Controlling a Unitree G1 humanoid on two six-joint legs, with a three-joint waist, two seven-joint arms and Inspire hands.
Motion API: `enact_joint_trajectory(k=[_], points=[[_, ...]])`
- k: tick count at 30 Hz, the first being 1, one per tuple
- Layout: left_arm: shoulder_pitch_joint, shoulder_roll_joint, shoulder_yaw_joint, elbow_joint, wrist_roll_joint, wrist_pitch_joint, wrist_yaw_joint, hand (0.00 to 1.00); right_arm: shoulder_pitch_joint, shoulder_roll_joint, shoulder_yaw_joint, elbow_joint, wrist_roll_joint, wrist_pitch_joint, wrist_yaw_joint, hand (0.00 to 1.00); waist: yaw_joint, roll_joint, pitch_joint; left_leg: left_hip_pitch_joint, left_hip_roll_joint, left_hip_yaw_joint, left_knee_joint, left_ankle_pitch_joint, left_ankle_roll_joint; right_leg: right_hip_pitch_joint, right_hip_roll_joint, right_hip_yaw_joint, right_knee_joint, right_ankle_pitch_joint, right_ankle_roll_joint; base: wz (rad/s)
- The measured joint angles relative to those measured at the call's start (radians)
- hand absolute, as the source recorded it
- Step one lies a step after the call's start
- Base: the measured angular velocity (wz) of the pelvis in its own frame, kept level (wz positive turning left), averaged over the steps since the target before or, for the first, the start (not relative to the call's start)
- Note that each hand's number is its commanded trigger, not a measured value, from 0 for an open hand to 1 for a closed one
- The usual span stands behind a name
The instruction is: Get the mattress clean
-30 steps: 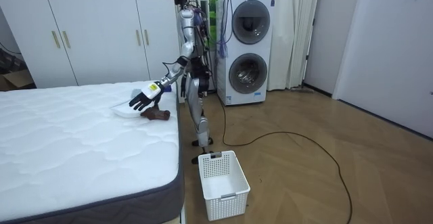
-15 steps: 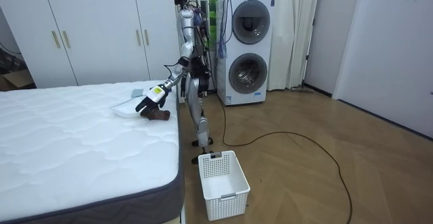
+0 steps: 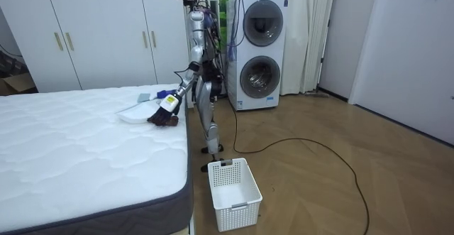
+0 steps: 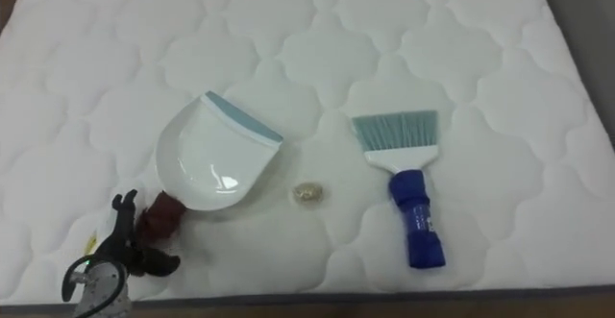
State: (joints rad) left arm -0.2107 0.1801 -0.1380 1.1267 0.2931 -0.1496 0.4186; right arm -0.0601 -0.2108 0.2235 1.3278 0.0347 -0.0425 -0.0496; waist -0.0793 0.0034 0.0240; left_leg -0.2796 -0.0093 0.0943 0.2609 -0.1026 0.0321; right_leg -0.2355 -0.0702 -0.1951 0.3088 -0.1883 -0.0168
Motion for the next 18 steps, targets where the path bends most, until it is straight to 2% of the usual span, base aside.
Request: enact_joint_trajectory(k=[12,14,18], points=[[-0.044,-0.008,0.008,0.011,-0.028,0.000,-0.007,0.00,0.002,-0.001,0.001,-0.027,0.002,-0.003,-0.014,0.00,-0.001,0.004,0.0040,-0.110,0.004,0.011,0.055,-0.009,0.003,-0.132,-0.019,0.009,0.098,-0.023,-0.006,0.00],[-0.056,-0.008,0.008,0.011,-0.028,0.000,-0.007,0.00,0.002,-0.002,0.001,-0.037,0.002,-0.004,-0.016,0.00,-0.001,0.007,0.0094,-0.119,0.005,0.011,0.063,-0.011,0.005,-0.137,-0.019,0.008,0.103,-0.025,-0.005,0.00],[-0.076,-0.007,0.015,0.011,-0.028,0.000,-0.005,0.00,0.000,-0.004,0.001,-0.045,0.002,-0.011,-0.030,0.00,0.001,0.014,0.0150,-0.137,0.008,0.012,0.078,-0.019,0.004,-0.151,-0.018,0.008,0.109,-0.026,-0.006,0.00]])
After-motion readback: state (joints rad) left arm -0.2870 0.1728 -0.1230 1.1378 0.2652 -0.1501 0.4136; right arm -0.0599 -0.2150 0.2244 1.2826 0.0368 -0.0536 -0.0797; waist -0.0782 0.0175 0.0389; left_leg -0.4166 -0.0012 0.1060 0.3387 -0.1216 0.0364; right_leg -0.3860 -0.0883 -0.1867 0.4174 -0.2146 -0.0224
